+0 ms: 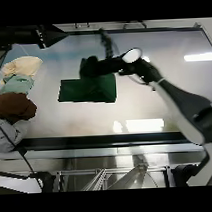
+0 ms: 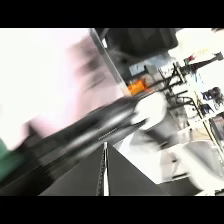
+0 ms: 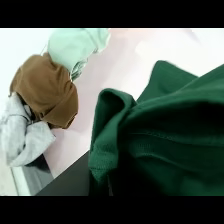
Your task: Fold the shirts.
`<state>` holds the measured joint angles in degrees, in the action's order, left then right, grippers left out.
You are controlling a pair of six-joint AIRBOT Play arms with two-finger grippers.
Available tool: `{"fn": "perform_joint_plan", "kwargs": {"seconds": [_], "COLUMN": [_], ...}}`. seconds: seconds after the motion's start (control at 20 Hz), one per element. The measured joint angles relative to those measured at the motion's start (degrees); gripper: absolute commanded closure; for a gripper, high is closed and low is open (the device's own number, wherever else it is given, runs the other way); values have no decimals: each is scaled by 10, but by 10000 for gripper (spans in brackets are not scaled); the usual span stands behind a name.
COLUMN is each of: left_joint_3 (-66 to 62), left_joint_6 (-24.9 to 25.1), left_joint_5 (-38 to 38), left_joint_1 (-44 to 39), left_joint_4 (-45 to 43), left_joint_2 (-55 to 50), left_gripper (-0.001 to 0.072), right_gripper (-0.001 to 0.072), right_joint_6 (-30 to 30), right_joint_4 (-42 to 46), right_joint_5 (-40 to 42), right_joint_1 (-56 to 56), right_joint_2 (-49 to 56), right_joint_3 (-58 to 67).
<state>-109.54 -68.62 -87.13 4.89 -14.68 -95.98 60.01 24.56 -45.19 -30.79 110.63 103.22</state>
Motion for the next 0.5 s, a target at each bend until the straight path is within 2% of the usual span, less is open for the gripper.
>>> {"fn": "perform_joint_plan", "kwargs": {"seconds": [0.05, 0.1, 0.15, 0.2, 0.35, 0.5], "left_joint_3": [20, 42, 64, 87, 147, 186], "left_joint_6": [7, 14, 20, 28, 48, 63], "left_joint_5": [-1, -2, -3, -3, 7, 10], "left_joint_1": [7, 12, 14, 15, 15, 14], "left_joint_4": [0, 3, 3, 4, 8, 9], "left_joint_2": [16, 31, 42, 54, 75, 83], "left_gripper": [691, 690, 691, 691, 690, 690], "right_gripper": [378, 311, 374, 511, 525, 564], "right_joint_6": [0, 0, -2, -12, -38, -13], "right_joint_4": [-2, -13, -28, -48, -73, -24], "right_joint_5": [17, 32, 39, 42, -10, -96], "right_joint_1": [-22, -41, -53, -61, -52, 4], "right_joint_2": [41, 81, 110, 131, 147, 110], "right_joint_3": [37, 76, 103, 122, 149, 135]}}
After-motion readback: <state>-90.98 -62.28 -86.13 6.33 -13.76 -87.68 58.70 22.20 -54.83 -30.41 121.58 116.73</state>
